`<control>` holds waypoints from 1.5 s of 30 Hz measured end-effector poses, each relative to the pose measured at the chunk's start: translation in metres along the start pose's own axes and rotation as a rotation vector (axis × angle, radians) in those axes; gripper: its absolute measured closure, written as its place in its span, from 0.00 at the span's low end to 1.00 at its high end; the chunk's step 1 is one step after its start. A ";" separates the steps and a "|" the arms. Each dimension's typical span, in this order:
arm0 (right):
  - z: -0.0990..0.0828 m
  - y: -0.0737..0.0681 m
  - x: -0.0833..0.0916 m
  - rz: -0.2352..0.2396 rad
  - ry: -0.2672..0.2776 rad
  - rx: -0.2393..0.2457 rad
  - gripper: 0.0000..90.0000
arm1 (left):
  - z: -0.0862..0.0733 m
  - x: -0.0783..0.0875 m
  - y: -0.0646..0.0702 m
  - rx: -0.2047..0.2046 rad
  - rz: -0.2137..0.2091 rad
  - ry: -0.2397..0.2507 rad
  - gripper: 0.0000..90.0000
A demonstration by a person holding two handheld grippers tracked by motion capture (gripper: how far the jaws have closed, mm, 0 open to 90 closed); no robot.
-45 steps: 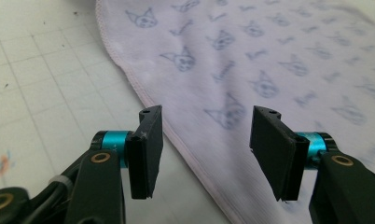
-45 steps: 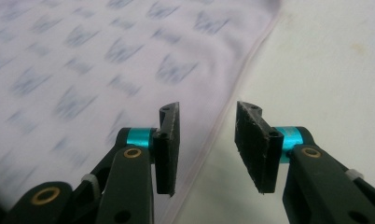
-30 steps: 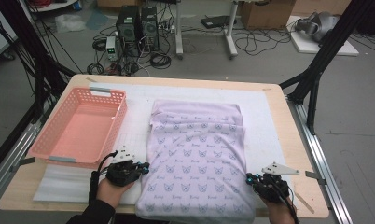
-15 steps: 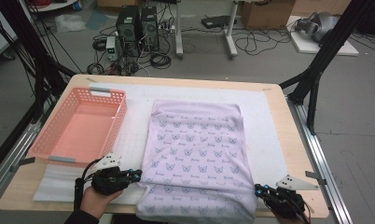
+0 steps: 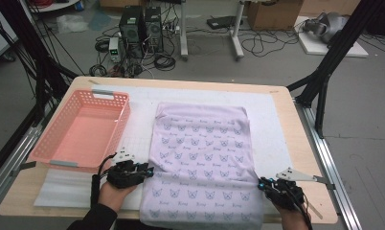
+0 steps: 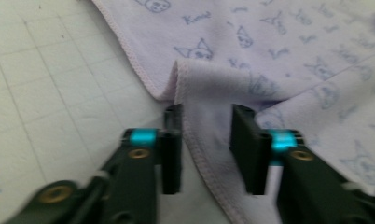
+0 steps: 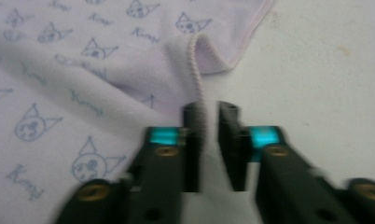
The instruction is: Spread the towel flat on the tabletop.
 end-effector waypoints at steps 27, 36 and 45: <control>-0.029 -0.019 0.020 0.074 -0.059 0.074 0.99 | -0.030 0.029 0.025 -0.168 -0.050 -0.068 0.97; -0.033 -0.027 0.055 0.142 -0.039 0.083 0.99 | -0.033 0.058 0.031 -0.146 -0.163 -0.102 0.98; -0.044 -0.040 0.057 0.156 -0.087 0.094 0.82 | -0.042 0.063 0.028 -0.111 -0.169 -0.102 0.61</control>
Point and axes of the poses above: each handheld gripper's, and its own axes: x roughly backward along the jaws, z roughly out of its top, y roughly to its right, the point moved 5 cm from there along -x, roughly forward along the jaws, and after that the axes turned 1 degree about -z, right-handed, at the moved point
